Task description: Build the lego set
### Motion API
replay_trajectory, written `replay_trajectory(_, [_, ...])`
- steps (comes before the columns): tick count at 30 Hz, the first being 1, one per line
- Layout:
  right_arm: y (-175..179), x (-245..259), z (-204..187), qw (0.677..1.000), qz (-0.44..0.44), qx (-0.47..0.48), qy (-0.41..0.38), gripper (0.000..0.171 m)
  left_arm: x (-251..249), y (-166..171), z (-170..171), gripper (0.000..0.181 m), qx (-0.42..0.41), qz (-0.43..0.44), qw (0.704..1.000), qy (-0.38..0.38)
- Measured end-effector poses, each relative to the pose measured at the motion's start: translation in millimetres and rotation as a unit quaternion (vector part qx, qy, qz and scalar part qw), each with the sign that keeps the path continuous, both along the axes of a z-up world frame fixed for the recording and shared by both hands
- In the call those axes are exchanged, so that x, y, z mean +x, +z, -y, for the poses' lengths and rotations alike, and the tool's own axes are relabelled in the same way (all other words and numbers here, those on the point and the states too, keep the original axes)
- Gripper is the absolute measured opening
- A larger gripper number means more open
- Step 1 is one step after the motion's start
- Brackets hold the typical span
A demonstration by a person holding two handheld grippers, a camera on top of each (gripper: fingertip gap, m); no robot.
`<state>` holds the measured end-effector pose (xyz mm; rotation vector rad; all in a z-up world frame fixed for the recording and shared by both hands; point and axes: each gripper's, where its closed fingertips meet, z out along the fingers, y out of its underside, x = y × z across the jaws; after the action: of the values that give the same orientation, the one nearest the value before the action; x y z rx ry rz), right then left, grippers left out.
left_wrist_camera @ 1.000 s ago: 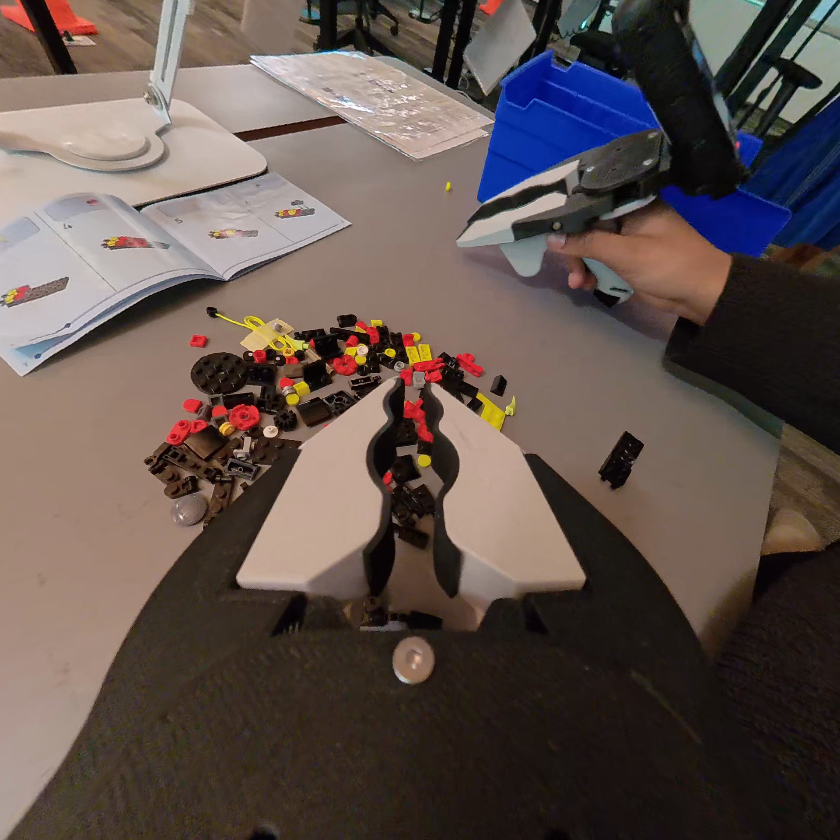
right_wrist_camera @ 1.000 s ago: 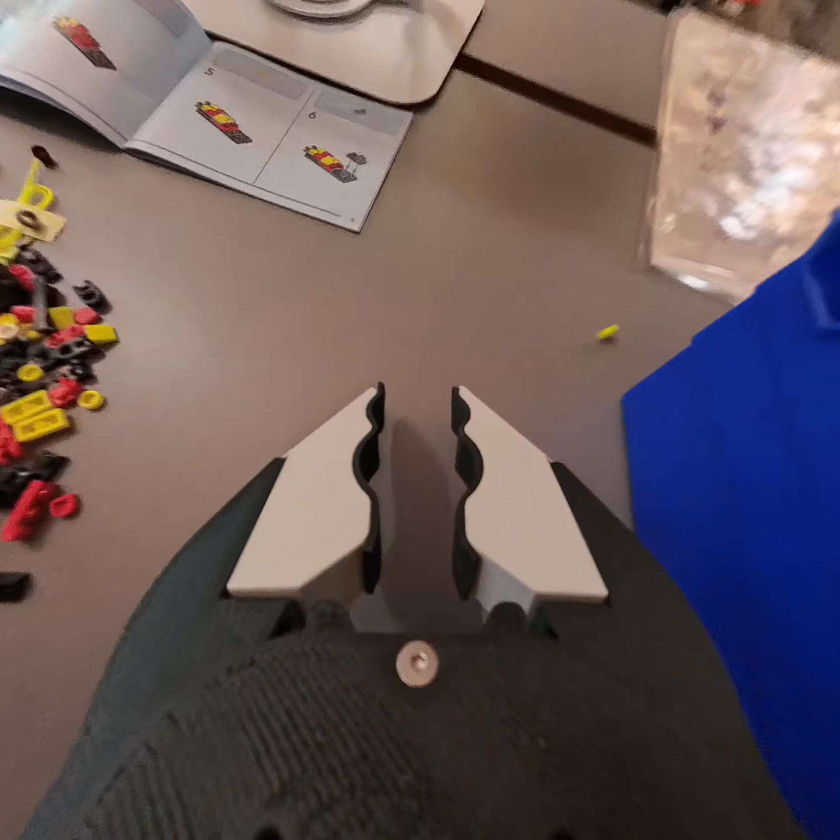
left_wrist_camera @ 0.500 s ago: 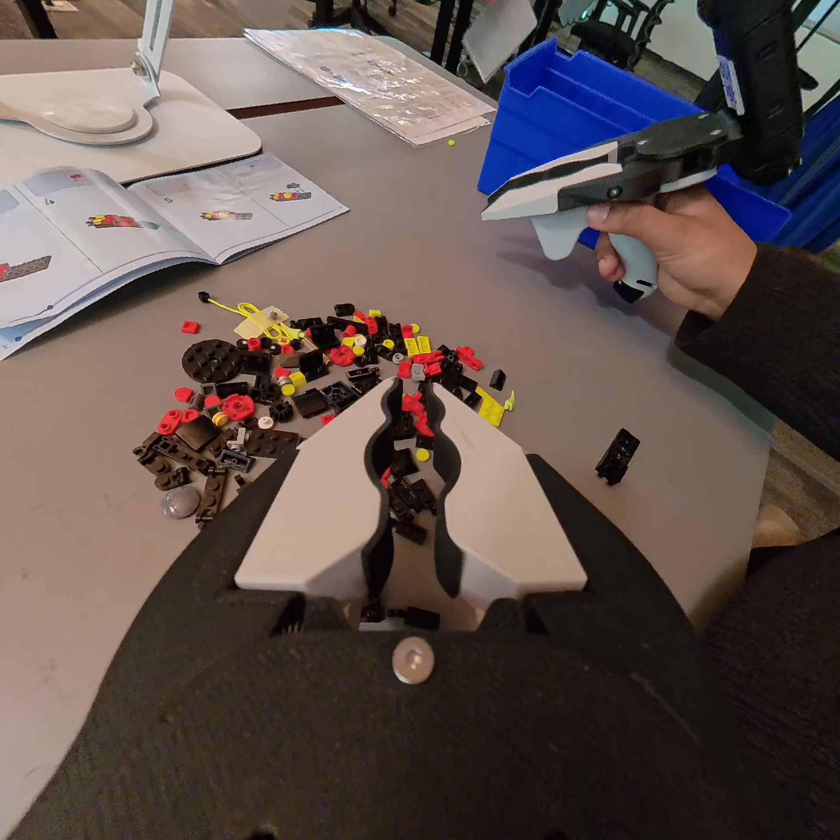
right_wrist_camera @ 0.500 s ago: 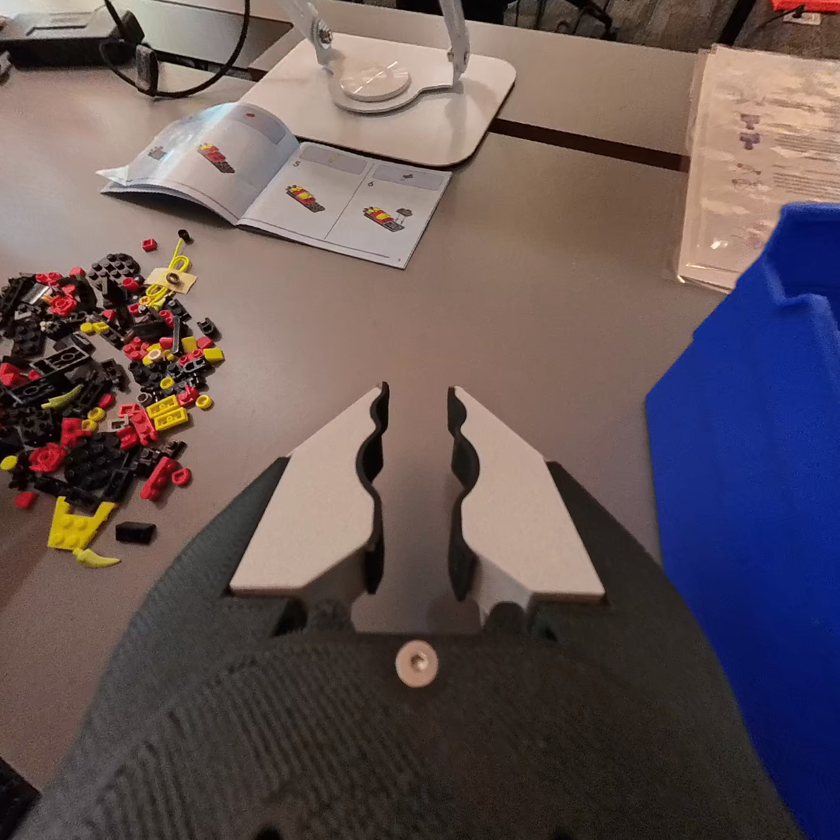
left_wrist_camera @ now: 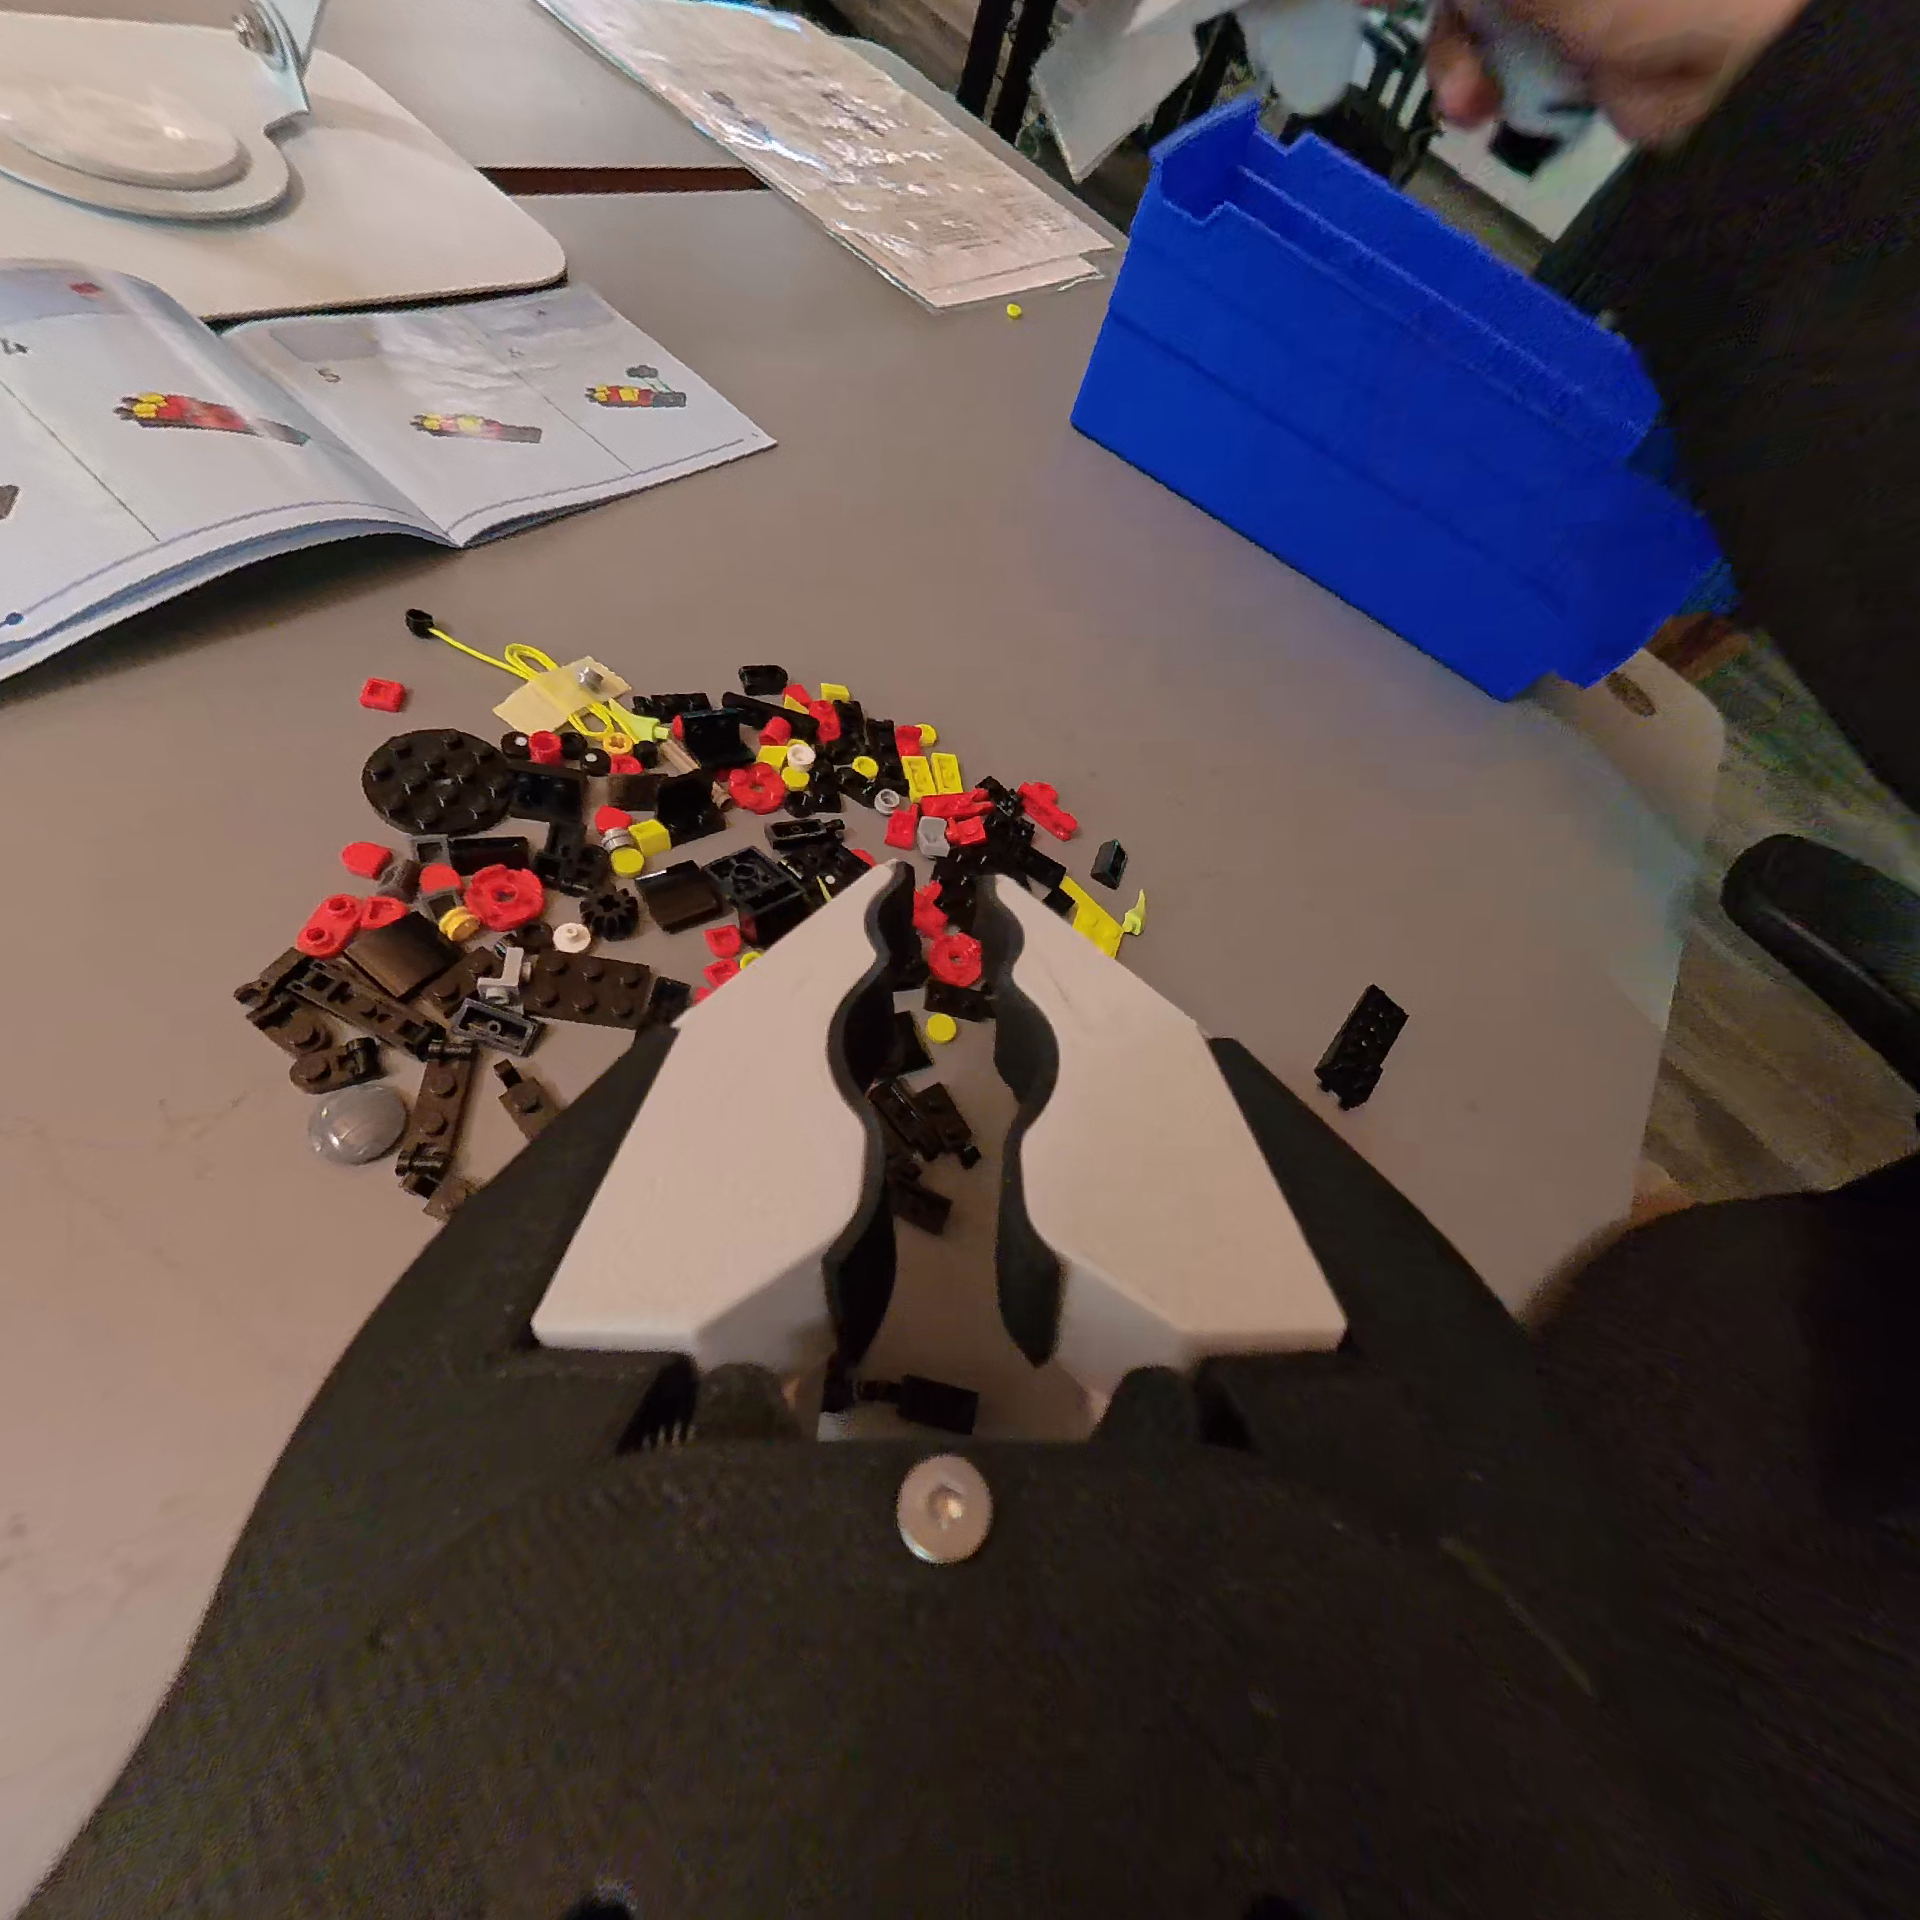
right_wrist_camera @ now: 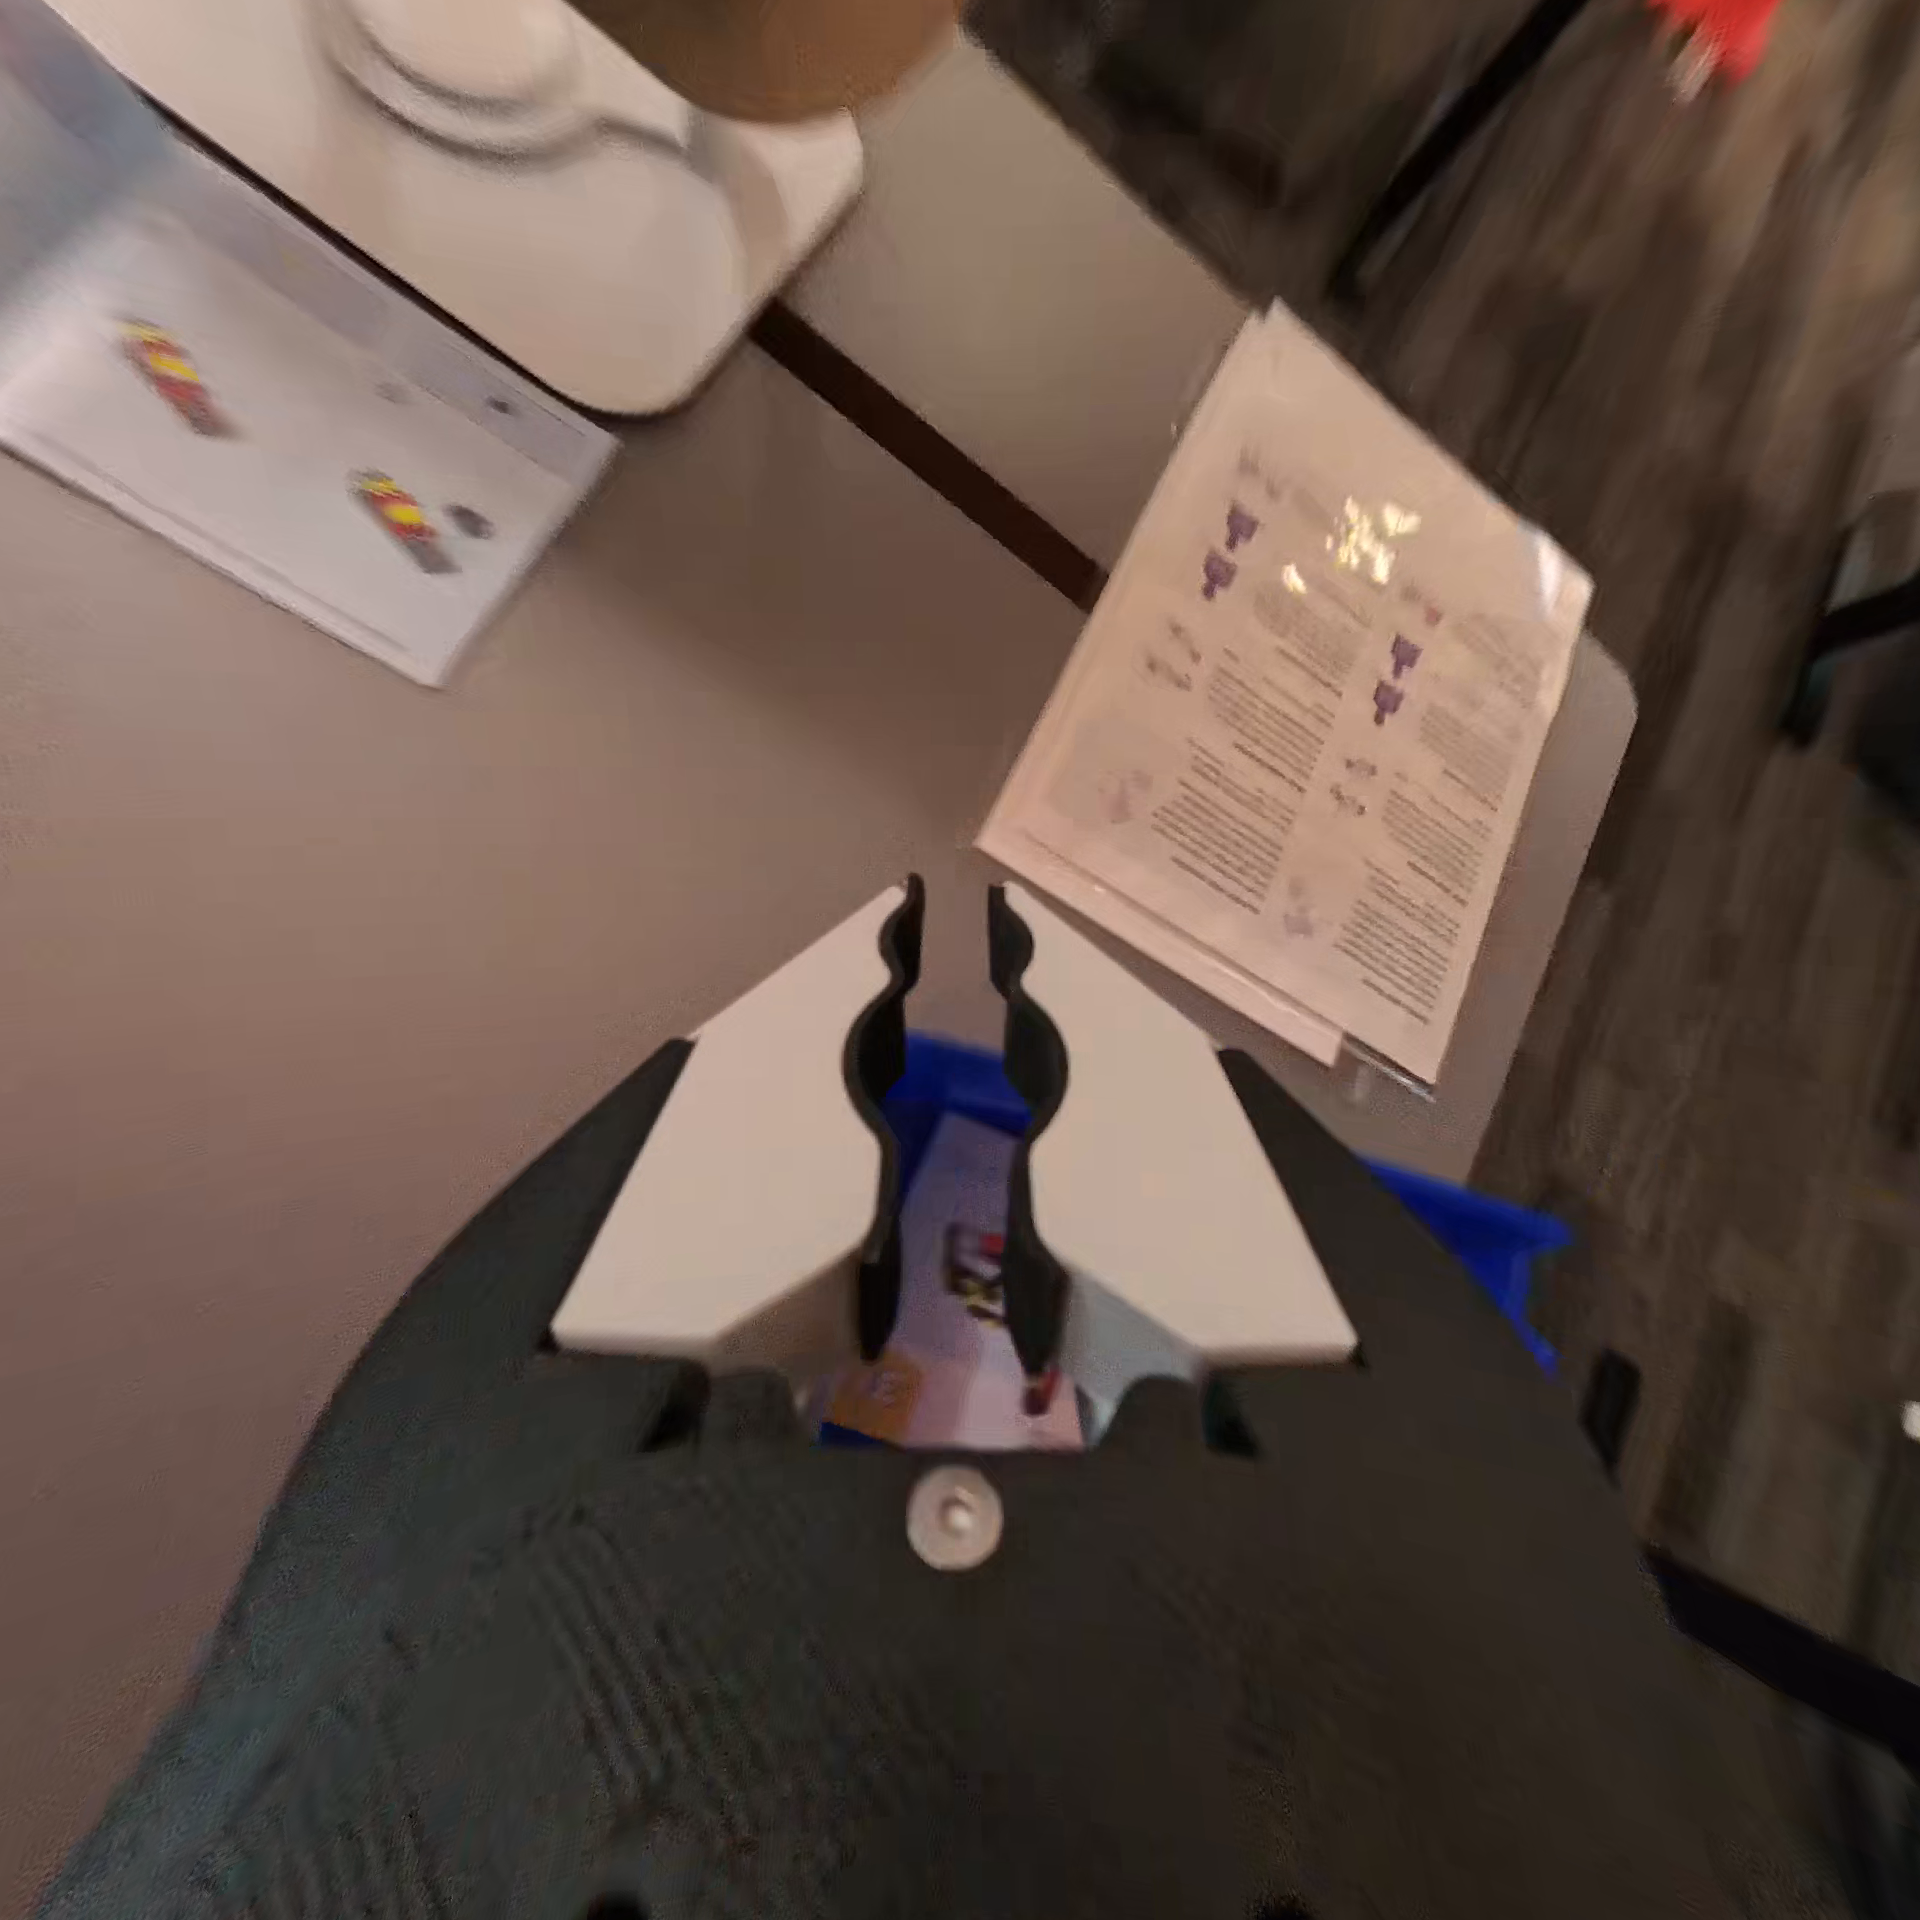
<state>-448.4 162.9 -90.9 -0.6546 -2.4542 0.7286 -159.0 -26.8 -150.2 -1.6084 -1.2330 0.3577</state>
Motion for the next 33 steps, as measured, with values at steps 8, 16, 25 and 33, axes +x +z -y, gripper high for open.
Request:
replay_trajectory(8, [-94.7,-71.0,-44.3,0.943,0.251,0.215,-0.036,0.015,-2.2,-6.3,15.0,0.011,-0.026,0.007,0.999,0.022])
replay_trajectory(16, [-122.4,-70.0,-56.0,0.912,0.320,0.249,-0.055,0.016,-0.3,-12.1,17.4,0.012,-0.025,0.020,0.999,0.019])
replay_trajectory(25, [-130.6,-71.2,-52.6,0.898,0.353,0.257,-0.059,0.007,-0.1,-12.3,16.5,0.012,-0.024,0.022,0.999,0.019])
replay_trajectory(33, [-115.9,-61.6,-32.1,0.914,0.326,0.237,-0.040,0.007,-0.7,-14.0,16.1,0.012,-0.024,0.025,0.999,0.019])
